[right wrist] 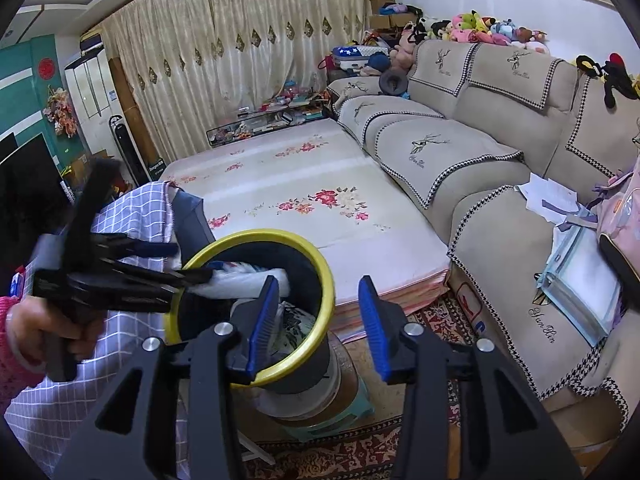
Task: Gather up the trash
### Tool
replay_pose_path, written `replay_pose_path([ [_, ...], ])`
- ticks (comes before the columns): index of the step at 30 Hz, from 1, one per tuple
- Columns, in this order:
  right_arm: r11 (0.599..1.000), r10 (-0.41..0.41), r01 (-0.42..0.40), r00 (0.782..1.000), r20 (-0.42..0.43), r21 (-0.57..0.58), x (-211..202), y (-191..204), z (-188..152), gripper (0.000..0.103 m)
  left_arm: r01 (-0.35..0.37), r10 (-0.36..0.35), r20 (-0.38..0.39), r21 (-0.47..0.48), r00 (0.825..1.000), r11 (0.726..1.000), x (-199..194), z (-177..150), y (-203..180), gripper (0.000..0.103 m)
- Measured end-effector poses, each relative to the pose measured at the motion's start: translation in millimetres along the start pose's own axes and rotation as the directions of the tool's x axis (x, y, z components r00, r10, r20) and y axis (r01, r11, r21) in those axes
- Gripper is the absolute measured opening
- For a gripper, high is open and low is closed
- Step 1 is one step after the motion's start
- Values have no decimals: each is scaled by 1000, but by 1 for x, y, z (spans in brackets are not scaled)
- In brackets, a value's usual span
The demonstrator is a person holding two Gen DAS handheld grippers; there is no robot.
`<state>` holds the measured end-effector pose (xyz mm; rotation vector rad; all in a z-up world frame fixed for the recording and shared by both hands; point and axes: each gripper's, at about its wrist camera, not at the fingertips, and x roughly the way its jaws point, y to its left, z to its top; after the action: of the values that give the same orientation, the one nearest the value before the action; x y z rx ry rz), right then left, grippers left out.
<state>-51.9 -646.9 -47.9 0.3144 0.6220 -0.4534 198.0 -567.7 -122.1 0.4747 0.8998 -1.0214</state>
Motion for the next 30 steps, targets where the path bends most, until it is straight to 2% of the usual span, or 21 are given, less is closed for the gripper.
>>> replay_pose_path([
  [2,999,17,-17,1000,3,-32,-7,13,-5,52,-17,20,61,-44,998,999,-42,-17,10,90],
  [4,997,44,-44,999,4,-71,-13,30,-11,57,-70,85,142,-107,986,992,-97,-46,22,99],
  [6,988,87,-88,996,-9,-130,-19,55,-18,66,-157,191,208,-169,959,973,-147,-78,32,98],
  [8,977,133,-133,991,-10,-164,-24,76,-22,75,-248,315,254,-264,914,932,-200,-124,41,98],
  [9,968,169,-168,986,-11,-186,-29,91,-24,77,-265,347,262,-301,901,916,-217,-143,46,98],
  [11,953,226,-221,974,-2,-208,-39,114,-26,90,-305,438,244,-438,865,846,-256,-195,60,98],
  [13,934,280,-269,960,10,-237,-51,137,-28,93,-342,517,202,-546,832,764,-282,-241,70,98],
  [15,908,329,-311,944,18,-280,-65,165,-31,96,-367,590,144,-660,794,655,-310,-290,81,98],
  [17,890,359,-334,933,23,-311,-77,185,-33,97,-386,627,93,-716,773,582,-330,-324,86,98],
  [19,880,378,-347,925,36,-323,-89,199,-35,97,-433,682,60,-731,729,528,-351,-351,87,98],
  [20,877,387,-352,921,45,-326,-96,206,-36,97,-465,714,45,-729,699,502,-360,-361,83,98],
  [22,875,397,-358,916,58,-326,-106,213,-39,97,-493,749,35,-732,662,470,-377,-378,79,98],
  [23,876,396,-355,916,66,-325,-111,216,-41,97,-493,758,44,-735,651,466,-385,-385,74,98],
  [25,884,378,-331,921,89,-329,-120,220,-46,97,-491,766,62,-735,639,469,-397,-393,68,98],
  [27,891,362,-313,927,98,-330,-126,222,-52,97,-482,764,81,-732,640,481,-406,-401,62,98],
  [30,897,336,-288,937,94,-334,-131,225,-60,97,-456,747,104,-734,656,503,-408,-403,58,98],
])
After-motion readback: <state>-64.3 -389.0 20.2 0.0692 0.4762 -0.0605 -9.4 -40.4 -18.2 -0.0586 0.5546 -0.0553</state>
